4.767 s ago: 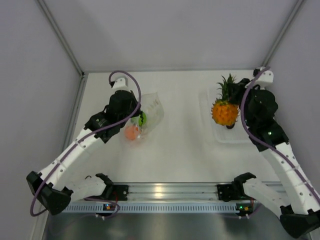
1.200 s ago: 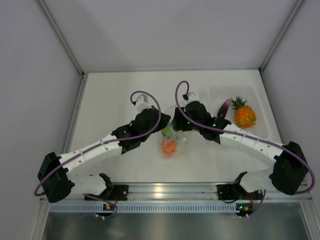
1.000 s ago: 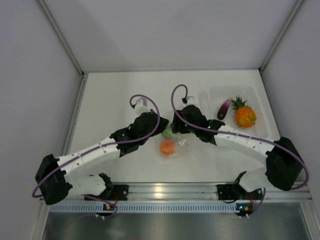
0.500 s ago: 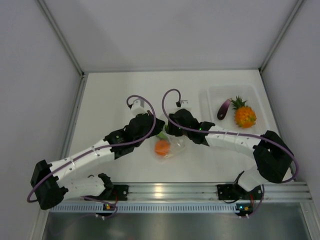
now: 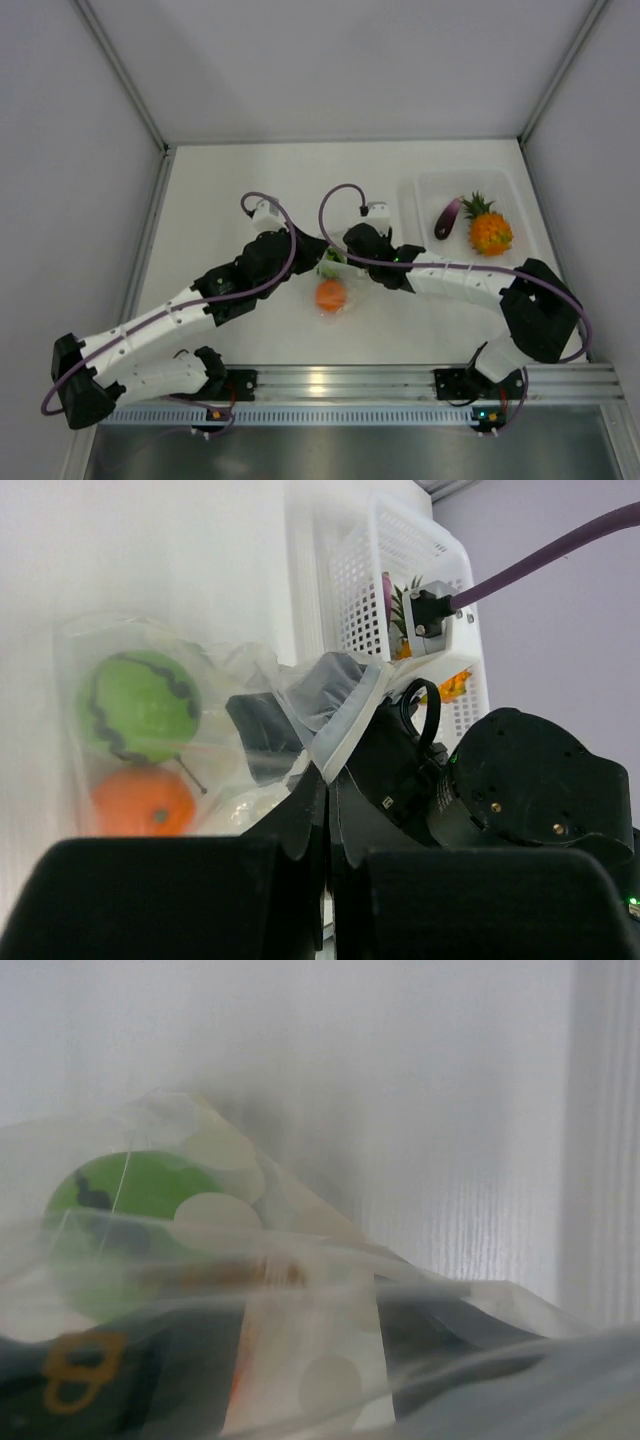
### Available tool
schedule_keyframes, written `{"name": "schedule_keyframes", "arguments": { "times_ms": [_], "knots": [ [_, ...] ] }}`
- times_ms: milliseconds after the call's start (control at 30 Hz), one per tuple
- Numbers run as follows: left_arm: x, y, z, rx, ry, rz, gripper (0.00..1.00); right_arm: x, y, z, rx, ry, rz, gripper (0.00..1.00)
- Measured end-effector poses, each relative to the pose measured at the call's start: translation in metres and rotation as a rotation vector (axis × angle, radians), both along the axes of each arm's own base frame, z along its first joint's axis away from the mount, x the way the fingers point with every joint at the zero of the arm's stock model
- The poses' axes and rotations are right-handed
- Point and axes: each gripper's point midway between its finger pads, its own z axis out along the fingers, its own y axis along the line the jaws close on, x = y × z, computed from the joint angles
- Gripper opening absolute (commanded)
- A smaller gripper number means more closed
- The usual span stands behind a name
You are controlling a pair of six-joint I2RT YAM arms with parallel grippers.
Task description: Open the zip-top bag and remove the fake food
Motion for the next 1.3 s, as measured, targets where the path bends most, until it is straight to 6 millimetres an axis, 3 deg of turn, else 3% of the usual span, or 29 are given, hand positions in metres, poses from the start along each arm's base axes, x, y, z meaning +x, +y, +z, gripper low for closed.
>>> {"name": "schedule_keyframes", "arguments": {
  "times_ms": [100,367,467,567,833,1067,1300],
  "knots": [
    [-0.008,0.008,0.006,-0.037,-0.01,0.005,0.0,0.001,-0.011,0.007,-0.044,-0.024,-0.015,0.55],
    [-0.01,0.012,-0.017,-0.047,0.017,0.029,0.0,0.006,-0.051,0.055,-0.253,-0.092,-0.067,0.56],
    [-0.009,0.012,-0.024,-0.062,0.022,0.044,0.0,0.004,-0.057,0.064,-0.33,-0.09,-0.065,0.56],
    [-0.008,0.014,-0.034,-0.053,0.039,0.064,0.0,-0.002,-0.053,0.057,-0.347,-0.061,-0.015,0.56],
    [-0.002,0.017,-0.061,0.036,0.076,0.094,0.0,-0.027,-0.036,0.016,-0.284,0.067,0.157,0.59],
    [-0.001,0.019,-0.065,0.07,0.079,0.091,0.0,-0.017,-0.025,0.013,-0.206,0.057,0.165,0.66],
    [0.008,0.0,-0.062,0.132,0.074,0.04,0.0,-0.003,-0.034,0.003,-0.233,0.061,0.122,0.68]
  ]
}}
